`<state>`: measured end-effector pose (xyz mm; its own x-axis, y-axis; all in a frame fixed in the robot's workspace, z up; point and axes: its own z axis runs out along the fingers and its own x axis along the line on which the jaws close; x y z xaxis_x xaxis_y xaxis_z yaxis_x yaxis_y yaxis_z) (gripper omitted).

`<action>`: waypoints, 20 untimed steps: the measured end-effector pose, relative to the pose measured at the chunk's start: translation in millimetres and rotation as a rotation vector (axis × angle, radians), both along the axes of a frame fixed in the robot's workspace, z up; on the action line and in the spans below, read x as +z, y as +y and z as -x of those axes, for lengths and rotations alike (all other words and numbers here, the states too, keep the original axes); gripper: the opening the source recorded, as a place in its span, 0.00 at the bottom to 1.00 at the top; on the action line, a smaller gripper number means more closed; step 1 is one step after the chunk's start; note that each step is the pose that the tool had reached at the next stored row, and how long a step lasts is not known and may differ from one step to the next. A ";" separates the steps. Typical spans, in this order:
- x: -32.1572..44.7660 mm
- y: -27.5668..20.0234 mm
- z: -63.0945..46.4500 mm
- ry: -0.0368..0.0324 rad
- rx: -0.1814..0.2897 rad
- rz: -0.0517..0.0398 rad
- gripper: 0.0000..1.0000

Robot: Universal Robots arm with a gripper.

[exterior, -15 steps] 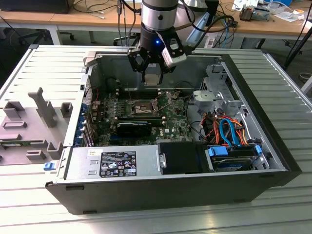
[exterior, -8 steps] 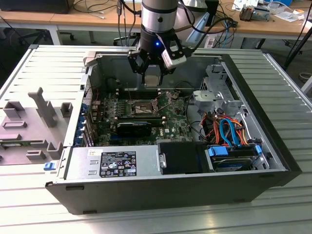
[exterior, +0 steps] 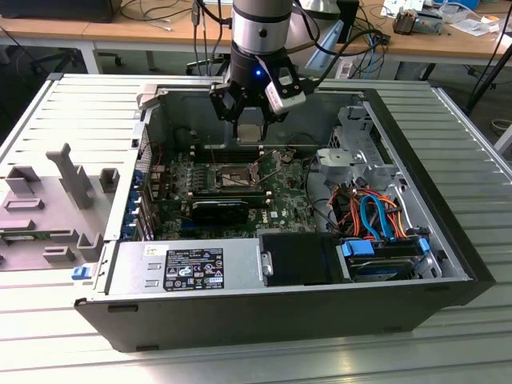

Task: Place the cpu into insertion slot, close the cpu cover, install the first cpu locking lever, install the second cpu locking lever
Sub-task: 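Place the cpu into insertion slot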

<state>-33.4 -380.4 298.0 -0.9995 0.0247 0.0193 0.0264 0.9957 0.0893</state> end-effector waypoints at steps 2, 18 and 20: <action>0.0 0.0 0.0 0.0000 -0.001 0.0000 0.55; -0.2 0.0 0.0 0.0000 -0.032 -0.0001 0.55; -0.2 0.0 0.0 0.0000 -0.039 -0.0001 0.55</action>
